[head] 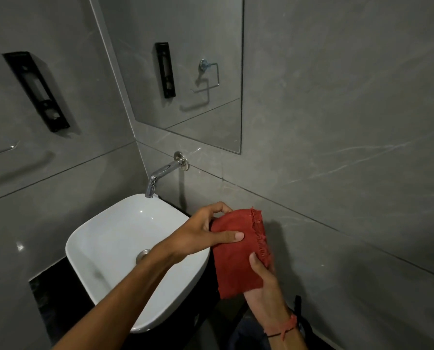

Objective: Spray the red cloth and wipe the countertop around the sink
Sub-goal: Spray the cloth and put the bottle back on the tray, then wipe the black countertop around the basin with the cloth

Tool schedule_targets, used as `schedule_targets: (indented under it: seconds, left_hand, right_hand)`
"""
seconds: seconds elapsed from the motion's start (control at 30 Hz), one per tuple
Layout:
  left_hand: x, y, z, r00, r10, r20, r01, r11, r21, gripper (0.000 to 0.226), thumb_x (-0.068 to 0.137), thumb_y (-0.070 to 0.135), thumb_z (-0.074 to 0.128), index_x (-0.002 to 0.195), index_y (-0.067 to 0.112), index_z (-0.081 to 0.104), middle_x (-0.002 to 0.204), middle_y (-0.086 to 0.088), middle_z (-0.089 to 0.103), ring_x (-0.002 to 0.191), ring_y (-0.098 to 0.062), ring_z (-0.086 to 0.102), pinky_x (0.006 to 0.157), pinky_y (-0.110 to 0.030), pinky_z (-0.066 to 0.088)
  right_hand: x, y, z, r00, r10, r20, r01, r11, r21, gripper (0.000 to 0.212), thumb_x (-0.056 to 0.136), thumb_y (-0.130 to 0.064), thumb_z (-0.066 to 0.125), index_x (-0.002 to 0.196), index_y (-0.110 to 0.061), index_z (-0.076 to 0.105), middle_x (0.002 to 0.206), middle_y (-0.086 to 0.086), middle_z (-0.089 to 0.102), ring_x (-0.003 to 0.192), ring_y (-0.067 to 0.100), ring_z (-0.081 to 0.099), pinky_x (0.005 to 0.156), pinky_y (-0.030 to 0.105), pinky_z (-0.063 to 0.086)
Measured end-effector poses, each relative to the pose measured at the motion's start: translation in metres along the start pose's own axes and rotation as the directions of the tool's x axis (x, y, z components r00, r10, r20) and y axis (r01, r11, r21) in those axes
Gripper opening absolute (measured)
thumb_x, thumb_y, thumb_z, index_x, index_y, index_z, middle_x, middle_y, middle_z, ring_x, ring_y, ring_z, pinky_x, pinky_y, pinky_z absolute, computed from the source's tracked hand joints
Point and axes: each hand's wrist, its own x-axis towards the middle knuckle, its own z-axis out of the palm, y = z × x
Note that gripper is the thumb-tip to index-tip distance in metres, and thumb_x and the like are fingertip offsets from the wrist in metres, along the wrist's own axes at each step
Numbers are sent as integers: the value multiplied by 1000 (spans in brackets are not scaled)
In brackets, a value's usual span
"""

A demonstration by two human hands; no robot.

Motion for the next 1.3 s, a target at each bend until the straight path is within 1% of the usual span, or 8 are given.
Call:
schedule_targets:
  seconds: [0.1, 0.23, 0.47, 0.63, 0.7, 0.83, 0.97, 1.3]
  left_hand:
    - [6, -18, 9, 983, 63, -175, 5, 932, 363, 36, 78, 35, 84, 96, 13, 62, 87, 5, 69, 76, -9, 65, 70, -26, 53]
    - [-11, -55, -4, 940, 142, -310, 86, 781, 619, 58, 81, 65, 65, 121, 23, 59, 114, 6, 60, 104, -12, 58, 89, -34, 52]
    - [-112, -162, -56, 984, 7, -180, 155, 475, 866, 63, 98, 66, 28, 142, 26, 51, 143, -2, 57, 130, -23, 54, 108, -38, 43]
    - [-178, -218, -83, 958, -171, -231, 284, 447, 848, 64, 100, 62, 25, 148, 25, 46, 152, -1, 50, 137, -21, 49, 114, -32, 31]
    - [-185, -225, -85, 953, -198, -230, 293, 407, 865, 63, 101, 59, 25, 148, 22, 46, 150, -3, 53, 136, -23, 51, 113, -35, 33]
    - [-179, -225, -86, 948, -215, -233, 303, 401, 864, 60, 101, 54, 28, 152, 24, 38, 151, -2, 52, 140, -22, 46, 112, -37, 34]
    - [-180, -226, -92, 957, -240, -165, 250, 388, 887, 61, 102, 54, 27, 156, 26, 27, 154, -2, 48, 142, -21, 43, 114, -36, 30]
    - [-157, -241, -141, 947, -282, 151, -65, 295, 953, 66, 95, 54, 32, 150, 19, 43, 152, -16, 50, 141, -32, 47, 114, -53, 35]
  right_hand:
    - [3, 8, -9, 996, 79, 41, -83, 990, 114, 52, 89, -19, 73, 139, -12, 62, 136, 21, 69, 124, 36, 68, 92, 42, 62]
    - [6, 34, -40, 991, 87, -102, -76, 991, 107, 45, 94, -15, 64, 138, -21, 64, 136, 17, 70, 125, 35, 68, 100, 48, 59]
    - [16, 78, -102, 855, -165, -491, 48, 969, -244, 52, 98, 6, 54, 145, -15, 55, 151, 12, 58, 137, 28, 56, 116, 46, 43]
    - [68, 114, -96, 857, -487, -167, 159, 560, -813, 60, 97, 15, 49, 148, -16, 51, 157, -2, 49, 144, -2, 45, 111, 4, 36]
    - [92, 129, -95, 903, -428, -27, 165, 404, -900, 57, 96, 16, 49, 150, -4, 49, 160, 15, 45, 148, 18, 43, 117, 9, 34]
    - [121, 155, -104, 982, -59, 181, 181, -15, -983, 50, 97, -11, 64, 146, -3, 54, 162, 19, 42, 154, 36, 34, 127, 51, 27]
    - [131, 150, -116, 957, -34, 287, 263, -313, -913, 51, 97, -40, 51, 130, -5, 69, 150, 21, 57, 146, 34, 48, 125, 51, 24]
    - [151, 153, -126, 927, -9, 374, 347, -352, -869, 55, 89, -13, 40, 138, 5, 58, 148, 28, 56, 142, 45, 49, 116, 63, 42]
